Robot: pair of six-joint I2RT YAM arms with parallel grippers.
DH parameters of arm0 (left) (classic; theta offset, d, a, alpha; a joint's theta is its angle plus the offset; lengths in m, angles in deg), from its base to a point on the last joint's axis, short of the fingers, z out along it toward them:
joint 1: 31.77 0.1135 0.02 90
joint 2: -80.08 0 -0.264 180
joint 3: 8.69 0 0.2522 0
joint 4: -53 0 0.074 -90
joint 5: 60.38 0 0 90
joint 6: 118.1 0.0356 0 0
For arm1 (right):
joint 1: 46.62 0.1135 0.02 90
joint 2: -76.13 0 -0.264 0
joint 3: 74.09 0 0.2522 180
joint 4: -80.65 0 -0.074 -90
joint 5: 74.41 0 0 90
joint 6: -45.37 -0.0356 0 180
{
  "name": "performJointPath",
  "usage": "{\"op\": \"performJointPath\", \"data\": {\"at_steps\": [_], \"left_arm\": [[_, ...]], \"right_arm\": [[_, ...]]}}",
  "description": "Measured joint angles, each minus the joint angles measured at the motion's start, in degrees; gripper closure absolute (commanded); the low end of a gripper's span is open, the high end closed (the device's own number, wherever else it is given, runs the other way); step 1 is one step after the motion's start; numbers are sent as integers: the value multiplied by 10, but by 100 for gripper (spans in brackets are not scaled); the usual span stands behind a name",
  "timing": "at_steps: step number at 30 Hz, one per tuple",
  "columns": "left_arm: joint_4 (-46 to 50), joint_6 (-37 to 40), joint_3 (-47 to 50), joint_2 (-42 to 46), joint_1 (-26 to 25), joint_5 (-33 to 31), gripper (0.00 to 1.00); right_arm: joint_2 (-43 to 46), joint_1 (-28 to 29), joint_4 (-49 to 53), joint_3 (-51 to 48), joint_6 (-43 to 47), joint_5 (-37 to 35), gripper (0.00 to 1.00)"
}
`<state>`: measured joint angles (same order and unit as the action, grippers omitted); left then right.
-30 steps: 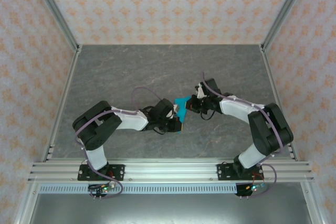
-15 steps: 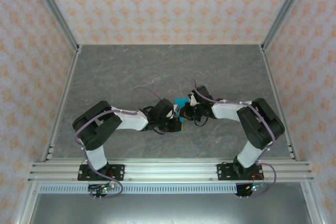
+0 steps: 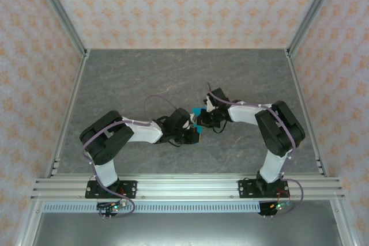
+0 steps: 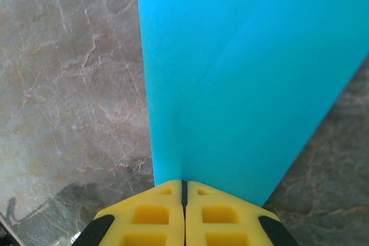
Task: Fold a paper plane with a square sheet of paper (fold left side to right side)
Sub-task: Fold the wing for the fifth time at the center of the table.
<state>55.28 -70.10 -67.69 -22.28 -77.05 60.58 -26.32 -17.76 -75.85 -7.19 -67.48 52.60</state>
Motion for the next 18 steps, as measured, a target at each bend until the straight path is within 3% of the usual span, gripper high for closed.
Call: {"op": "performJointPath", "data": {"at_steps": [18], "left_arm": [[-45, -4, 19, 0, 4, -16, 98]], "right_arm": [[-61, -68, 43, 77, 47, 49, 93]]}}
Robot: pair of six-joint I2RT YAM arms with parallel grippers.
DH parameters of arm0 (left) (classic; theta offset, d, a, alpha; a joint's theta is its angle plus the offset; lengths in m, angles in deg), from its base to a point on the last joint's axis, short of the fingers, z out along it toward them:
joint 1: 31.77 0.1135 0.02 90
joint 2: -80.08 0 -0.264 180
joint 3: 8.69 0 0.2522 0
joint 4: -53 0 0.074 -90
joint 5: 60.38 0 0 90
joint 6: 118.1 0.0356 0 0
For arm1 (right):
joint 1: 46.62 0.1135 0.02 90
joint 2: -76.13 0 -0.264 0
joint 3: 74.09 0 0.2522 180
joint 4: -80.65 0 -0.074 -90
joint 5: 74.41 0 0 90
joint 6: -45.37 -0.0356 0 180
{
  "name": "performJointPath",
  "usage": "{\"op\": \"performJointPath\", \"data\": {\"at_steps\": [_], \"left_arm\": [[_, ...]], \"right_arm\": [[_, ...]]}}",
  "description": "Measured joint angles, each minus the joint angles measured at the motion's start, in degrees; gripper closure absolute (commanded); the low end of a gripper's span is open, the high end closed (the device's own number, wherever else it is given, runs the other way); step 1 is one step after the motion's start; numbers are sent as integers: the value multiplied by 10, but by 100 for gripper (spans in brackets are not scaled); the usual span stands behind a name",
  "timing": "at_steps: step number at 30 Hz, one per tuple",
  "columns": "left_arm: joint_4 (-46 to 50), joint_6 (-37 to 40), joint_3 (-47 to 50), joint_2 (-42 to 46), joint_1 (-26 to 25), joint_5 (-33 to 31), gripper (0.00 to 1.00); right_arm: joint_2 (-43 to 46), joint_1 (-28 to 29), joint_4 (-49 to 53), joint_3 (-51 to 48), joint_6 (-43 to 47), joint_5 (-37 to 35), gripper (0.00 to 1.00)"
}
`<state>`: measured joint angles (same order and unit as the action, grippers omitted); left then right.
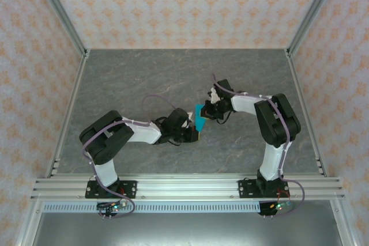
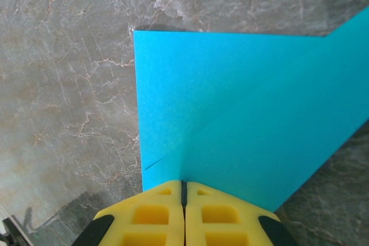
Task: Fold a paper plane with a square sheet of paper (fold left side to right side)
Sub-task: Fold the wing for the fifth time at the center of the table.
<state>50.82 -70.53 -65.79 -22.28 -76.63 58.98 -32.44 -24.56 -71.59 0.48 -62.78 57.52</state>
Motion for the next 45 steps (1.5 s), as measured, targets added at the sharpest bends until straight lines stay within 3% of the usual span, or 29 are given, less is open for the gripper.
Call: {"op": "performJointPath", "data": {"at_steps": [12, 19, 34, 40, 45], "left_arm": [[-23, -12, 15, 2, 0, -1, 98], [-27, -13, 25, 11, 0, 0, 97], [47, -10, 49, 65, -1, -5, 94], [139, 9, 50, 163, -1, -77, 83], [228, 36, 18, 263, -1, -206, 59]], "right_arm": [[-37, -63, 5, 56, 17, -2, 92], [-54, -67, 24, 80, 24, 1, 92], [-72, -104, -25, 92, 19, 42, 85], [-42, -104, -5, 93, 16, 34, 70], [60, -100, 69, 102, 23, -56, 56]]}}
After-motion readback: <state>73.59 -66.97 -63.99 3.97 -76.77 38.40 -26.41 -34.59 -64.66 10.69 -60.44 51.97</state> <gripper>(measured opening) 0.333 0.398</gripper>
